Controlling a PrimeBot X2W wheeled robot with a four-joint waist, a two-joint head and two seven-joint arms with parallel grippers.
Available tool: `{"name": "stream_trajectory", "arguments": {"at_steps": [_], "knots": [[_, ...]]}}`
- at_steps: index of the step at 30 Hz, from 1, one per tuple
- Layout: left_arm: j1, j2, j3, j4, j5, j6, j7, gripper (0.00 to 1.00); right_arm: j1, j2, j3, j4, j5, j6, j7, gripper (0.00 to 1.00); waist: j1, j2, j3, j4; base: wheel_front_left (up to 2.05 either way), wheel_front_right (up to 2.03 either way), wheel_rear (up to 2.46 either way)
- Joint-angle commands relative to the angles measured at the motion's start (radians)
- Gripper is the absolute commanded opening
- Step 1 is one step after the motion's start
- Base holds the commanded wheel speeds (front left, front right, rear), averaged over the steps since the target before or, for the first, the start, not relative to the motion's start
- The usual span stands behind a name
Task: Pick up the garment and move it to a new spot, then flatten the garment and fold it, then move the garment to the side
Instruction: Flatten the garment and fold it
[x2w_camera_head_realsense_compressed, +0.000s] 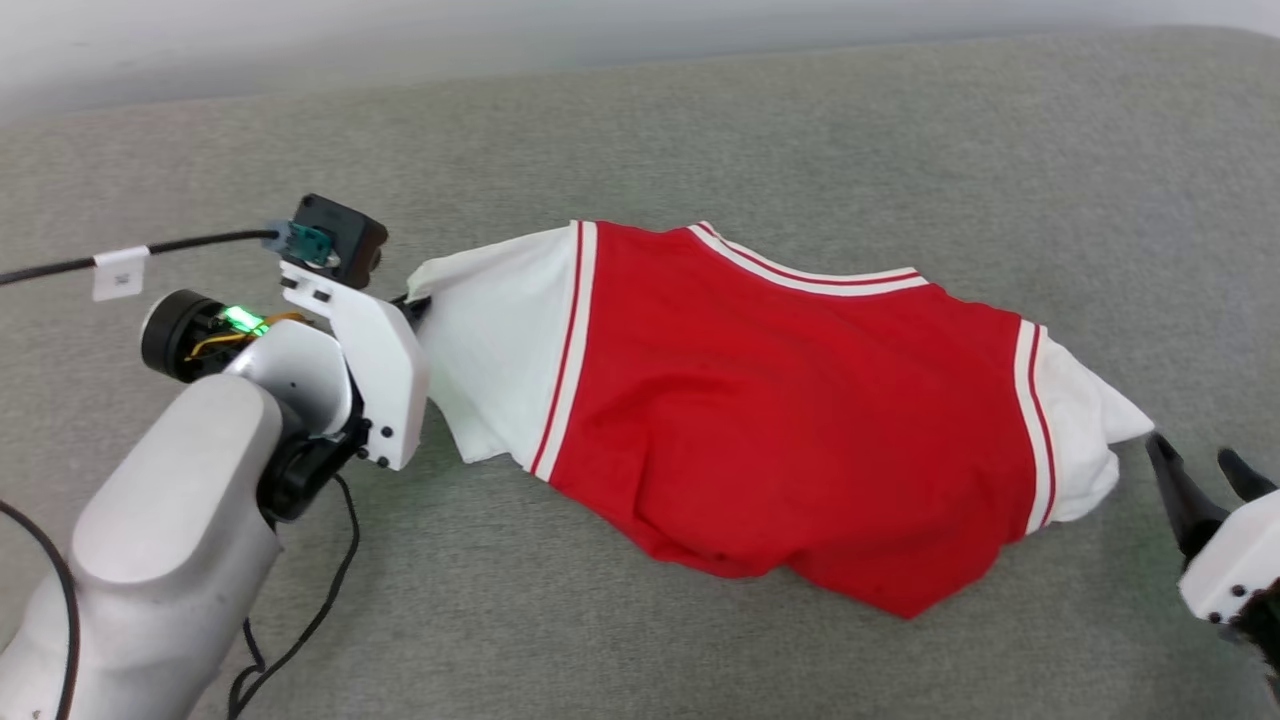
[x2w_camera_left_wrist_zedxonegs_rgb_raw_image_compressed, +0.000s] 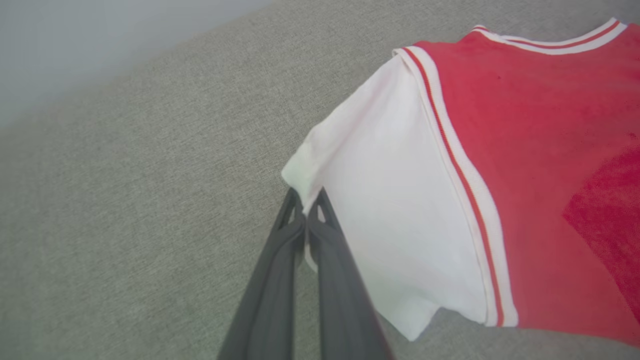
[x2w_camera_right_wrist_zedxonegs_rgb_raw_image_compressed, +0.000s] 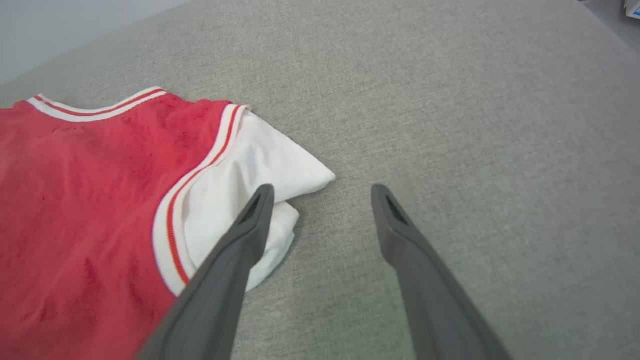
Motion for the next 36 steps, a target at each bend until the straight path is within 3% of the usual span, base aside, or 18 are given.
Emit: {"name": "stream_trajectory", "arguments": {"at_steps": [1,7,12,16,23,26,36], "knots": [[0.016,-0.006,-0.004,-0.025,0.010,0.010,-0.011,0.00,-0.022,-0.026,-0.014,0.014,0.019,-0.001,0.071,1.00,-0.0001,-0.0001,-0.029,0.042,0.00,0.00,0.00],[0.023,-0.008,-0.017,-0.115,0.028,0.027,-0.029,0.00,-0.104,-0.099,-0.024,0.067,0.060,-0.001,0.313,1.00,-0.0001,-0.0001,-0.019,0.092,0.00,0.00,0.00],[0.003,-0.006,-0.021,-0.172,0.043,0.039,-0.035,0.00,-0.197,-0.131,0.000,0.129,0.060,-0.001,0.416,1.00,-0.0001,-0.0001,0.019,0.117,0.00,0.00,0.00],[-0.001,-0.005,-0.024,-0.196,0.050,0.042,-0.043,0.00,-0.253,-0.137,0.010,0.212,0.055,-0.001,0.474,1.00,-0.0001,-0.0001,0.047,0.131,0.00,0.00,0.00],[-0.003,0.002,-0.022,-0.215,0.049,0.047,-0.047,0.00,-0.272,-0.091,0.019,0.363,0.059,-0.001,0.578,1.00,-0.0001,-0.0001,0.078,0.135,0.00,0.00,0.00],[-0.004,0.005,-0.024,-0.221,0.050,0.048,-0.046,0.00,-0.277,-0.074,0.021,0.393,0.065,-0.001,0.622,0.00,-0.0001,-0.0001,0.082,0.132,0.00,0.00,0.00],[-0.024,0.016,-0.021,-0.219,0.050,0.041,-0.054,0.00,-0.368,-0.136,0.028,0.320,0.060,-0.001,0.676,0.00,-0.0001,-0.0001,0.054,0.114,0.00,0.00,0.00]]}}
